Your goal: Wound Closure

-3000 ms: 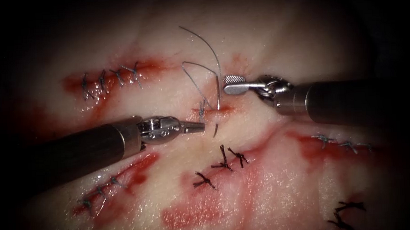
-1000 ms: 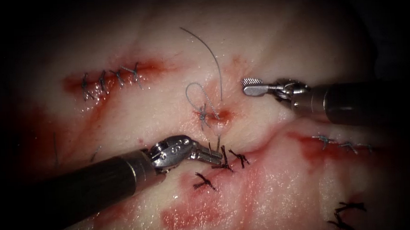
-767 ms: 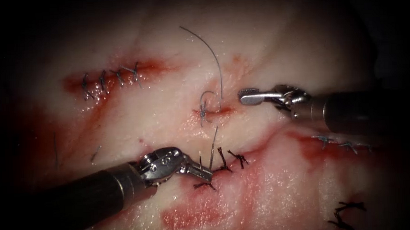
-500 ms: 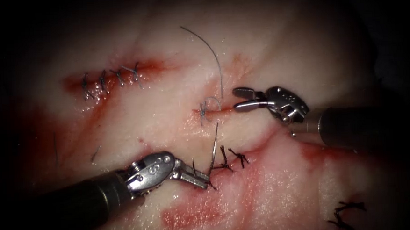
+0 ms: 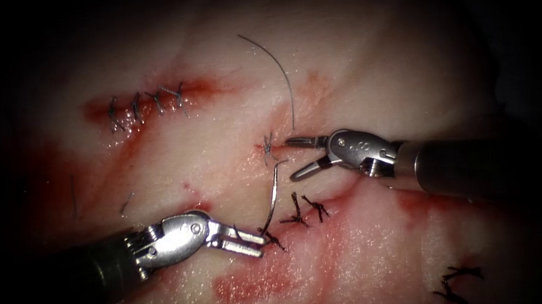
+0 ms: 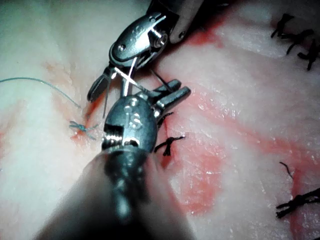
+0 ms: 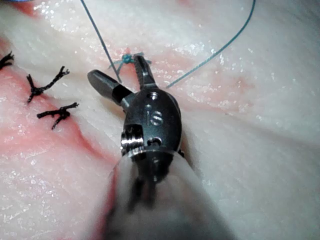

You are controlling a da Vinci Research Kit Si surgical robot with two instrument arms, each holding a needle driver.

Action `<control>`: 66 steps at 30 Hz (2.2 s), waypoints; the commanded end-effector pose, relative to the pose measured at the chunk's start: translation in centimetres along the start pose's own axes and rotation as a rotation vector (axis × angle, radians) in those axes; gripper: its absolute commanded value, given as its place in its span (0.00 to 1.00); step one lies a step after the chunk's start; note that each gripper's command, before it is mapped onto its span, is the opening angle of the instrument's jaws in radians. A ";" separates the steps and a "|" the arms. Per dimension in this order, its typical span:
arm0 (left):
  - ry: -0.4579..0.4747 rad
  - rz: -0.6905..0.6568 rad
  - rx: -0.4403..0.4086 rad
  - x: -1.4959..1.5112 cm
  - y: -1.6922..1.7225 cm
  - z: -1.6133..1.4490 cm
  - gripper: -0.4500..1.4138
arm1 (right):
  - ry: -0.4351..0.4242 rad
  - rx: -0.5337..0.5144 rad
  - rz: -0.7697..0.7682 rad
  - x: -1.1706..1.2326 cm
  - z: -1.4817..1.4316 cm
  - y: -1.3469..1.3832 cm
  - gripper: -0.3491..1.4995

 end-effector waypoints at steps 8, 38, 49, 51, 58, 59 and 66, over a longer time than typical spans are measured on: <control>-0.048 0.004 -0.009 0.02 0.07 0.01 0.00 | -0.096 -0.033 -0.047 -0.12 0.18 0.03 0.68; -0.058 0.020 -0.009 0.25 0.19 -0.29 0.00 | -0.185 0.163 -0.142 0.22 0.18 -0.70 0.00; -0.072 0.003 0.013 0.36 0.23 -0.44 0.00 | -0.154 0.259 -0.097 0.42 0.28 -1.00 0.00; -0.075 -0.004 0.019 0.38 0.24 -0.48 0.00 | -0.158 0.272 -0.081 0.46 0.33 -1.07 0.00; -0.079 -0.011 0.025 0.41 0.27 -0.53 0.00 | -0.166 0.292 -0.039 0.48 0.31 -1.13 0.00; -0.082 -0.013 0.030 0.42 0.27 -0.54 0.00 | -0.166 0.301 -0.033 0.51 0.31 -1.17 0.00; -0.088 -0.022 0.041 0.43 0.24 -0.61 0.00 | -0.133 0.279 -0.025 0.57 0.36 -1.17 0.12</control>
